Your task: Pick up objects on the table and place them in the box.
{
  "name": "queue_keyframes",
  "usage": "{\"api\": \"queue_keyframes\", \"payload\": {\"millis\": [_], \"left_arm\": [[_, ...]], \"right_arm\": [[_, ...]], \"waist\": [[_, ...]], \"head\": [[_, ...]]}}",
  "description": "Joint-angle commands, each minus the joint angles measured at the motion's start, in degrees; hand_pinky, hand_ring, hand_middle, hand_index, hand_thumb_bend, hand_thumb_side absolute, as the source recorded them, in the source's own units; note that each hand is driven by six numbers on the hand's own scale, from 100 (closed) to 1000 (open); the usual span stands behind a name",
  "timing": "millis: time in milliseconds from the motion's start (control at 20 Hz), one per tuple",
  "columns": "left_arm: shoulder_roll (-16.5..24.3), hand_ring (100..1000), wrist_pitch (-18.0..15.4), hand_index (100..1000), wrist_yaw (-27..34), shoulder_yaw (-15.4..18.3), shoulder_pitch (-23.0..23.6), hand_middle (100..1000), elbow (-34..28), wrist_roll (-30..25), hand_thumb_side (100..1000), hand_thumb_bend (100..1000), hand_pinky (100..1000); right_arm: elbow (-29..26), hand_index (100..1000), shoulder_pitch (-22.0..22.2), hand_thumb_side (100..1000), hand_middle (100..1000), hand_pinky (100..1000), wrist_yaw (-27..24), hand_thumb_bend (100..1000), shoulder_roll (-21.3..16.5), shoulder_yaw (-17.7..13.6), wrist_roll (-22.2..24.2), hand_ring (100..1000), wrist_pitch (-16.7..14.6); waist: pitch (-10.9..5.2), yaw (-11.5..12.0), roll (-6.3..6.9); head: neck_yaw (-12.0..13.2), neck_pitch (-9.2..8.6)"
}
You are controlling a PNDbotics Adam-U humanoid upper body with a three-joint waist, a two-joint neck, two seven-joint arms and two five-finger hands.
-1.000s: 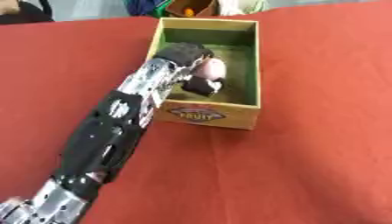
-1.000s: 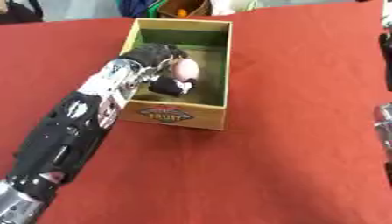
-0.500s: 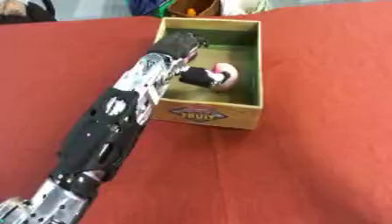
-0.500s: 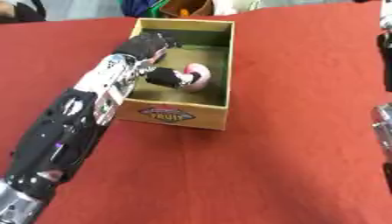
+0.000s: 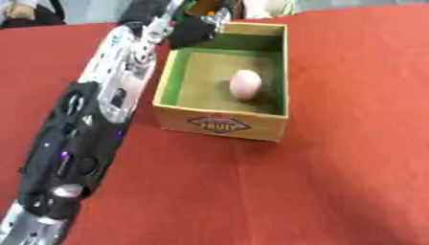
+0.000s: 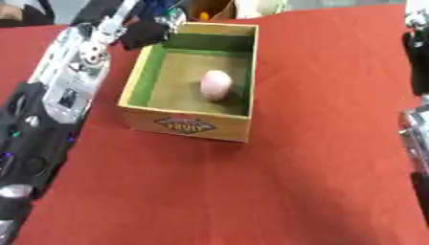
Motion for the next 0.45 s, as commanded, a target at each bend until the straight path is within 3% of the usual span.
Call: {"api": "queue_keyframes", "payload": {"millis": [50, 200, 450], "left_arm": [[3.4, 696, 1.0, 796, 5.7, 2.5, 1.0, 593, -7.1, 10.9, 831, 262, 613], [4.9, 672, 0.6, 784, 9.2, 3.5, 4.4, 578, -11.8, 20.3, 835, 237, 605], [5.8, 649, -1.5, 767, 18.8, 6.3, 9.9, 562, -17.6, 31.7, 874, 100, 598]], "right_arm": [[-1.1, 792, -0.6, 571, 608, 547, 0.4, 100, -2.1, -0.6, -0.2, 645, -0.2], [-1.1, 792, -0.5, 569, 609, 546, 0.4, 100, -2.2, -0.7, -0.3, 645, -0.3], [-1.1, 792, -0.3, 567, 609, 546, 0.5, 100, -2.1, -0.9, -0.6, 645, -0.3]], "waist": [[-1.72, 0.5, -0.44], [-2.05, 1.3, -0.48], [-2.17, 2.0, -0.68]], "head": [[-0.3, 0.49], [-0.3, 0.47], [-0.8, 0.34]]}}
